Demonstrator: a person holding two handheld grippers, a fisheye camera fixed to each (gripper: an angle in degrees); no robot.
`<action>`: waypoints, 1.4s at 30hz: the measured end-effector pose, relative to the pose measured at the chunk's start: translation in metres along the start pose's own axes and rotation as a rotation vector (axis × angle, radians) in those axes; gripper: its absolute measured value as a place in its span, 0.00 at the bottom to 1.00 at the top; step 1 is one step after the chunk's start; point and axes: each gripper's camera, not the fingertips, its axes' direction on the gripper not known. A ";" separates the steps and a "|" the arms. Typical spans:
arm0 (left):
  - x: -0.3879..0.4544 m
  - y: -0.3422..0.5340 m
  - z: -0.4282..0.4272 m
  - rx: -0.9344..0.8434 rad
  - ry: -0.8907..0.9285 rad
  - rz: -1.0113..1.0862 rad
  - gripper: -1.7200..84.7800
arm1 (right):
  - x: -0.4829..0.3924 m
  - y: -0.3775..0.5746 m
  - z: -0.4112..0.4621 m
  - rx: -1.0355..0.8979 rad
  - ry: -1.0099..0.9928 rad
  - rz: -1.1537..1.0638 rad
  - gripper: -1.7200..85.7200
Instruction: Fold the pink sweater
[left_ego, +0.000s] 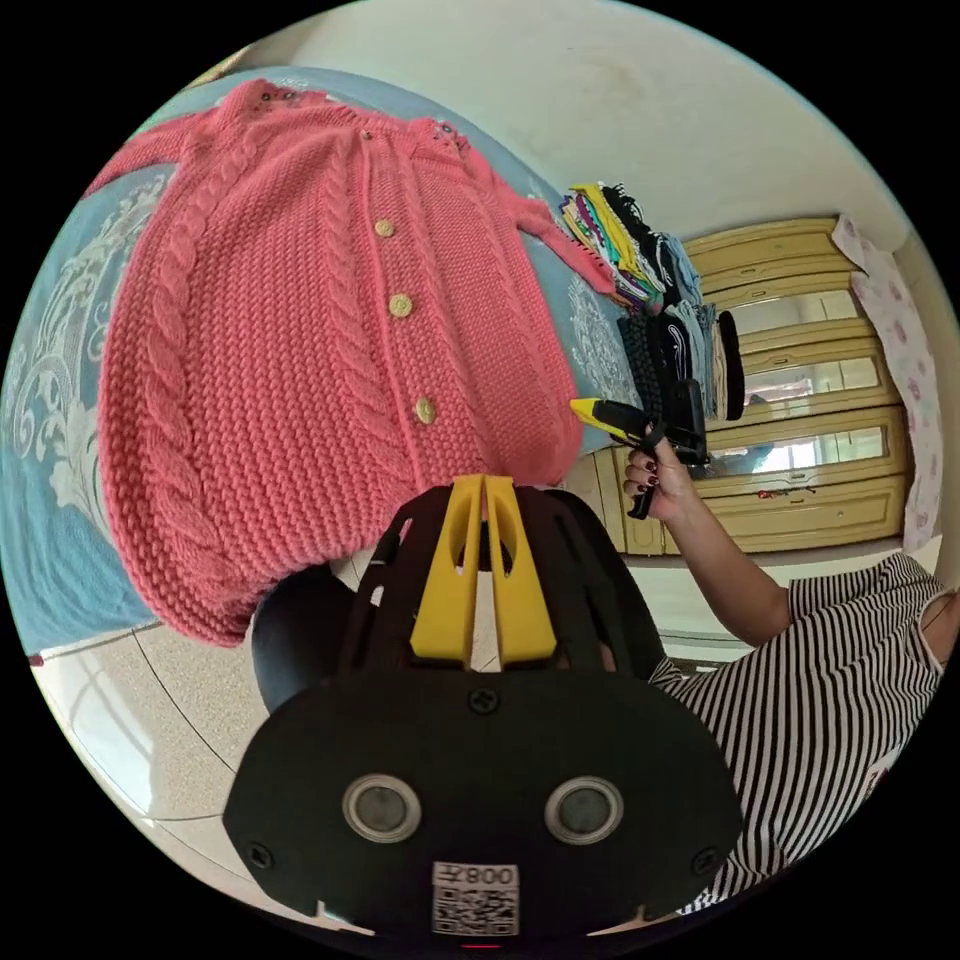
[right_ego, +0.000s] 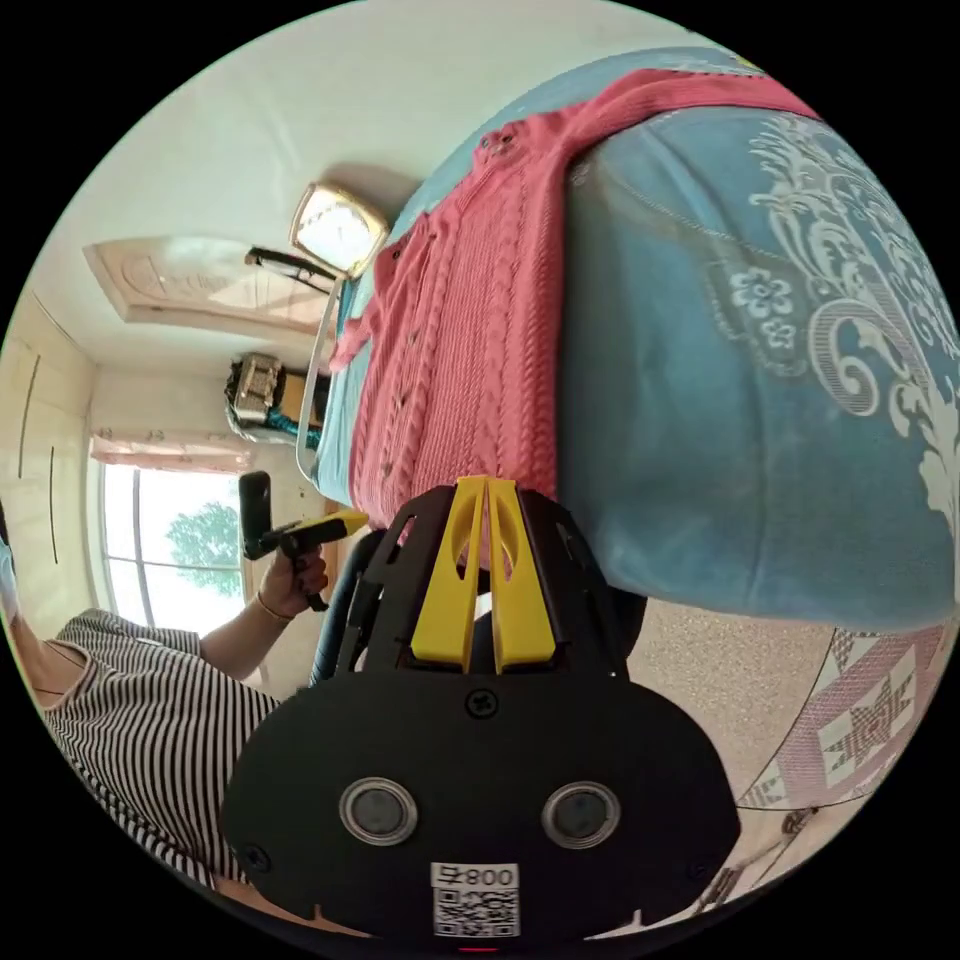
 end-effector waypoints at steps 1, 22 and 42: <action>0.008 -0.011 -0.001 0.013 -0.003 0.044 0.03 | 0.016 -0.007 -0.024 0.087 -0.029 0.037 0.03; 0.092 -0.200 0.083 -0.041 0.103 0.469 0.05 | 0.171 -0.184 -0.252 0.791 0.336 0.359 0.10; 0.121 -0.366 0.030 0.062 0.575 0.262 0.17 | -0.041 -0.091 -0.109 0.661 0.265 -0.402 0.05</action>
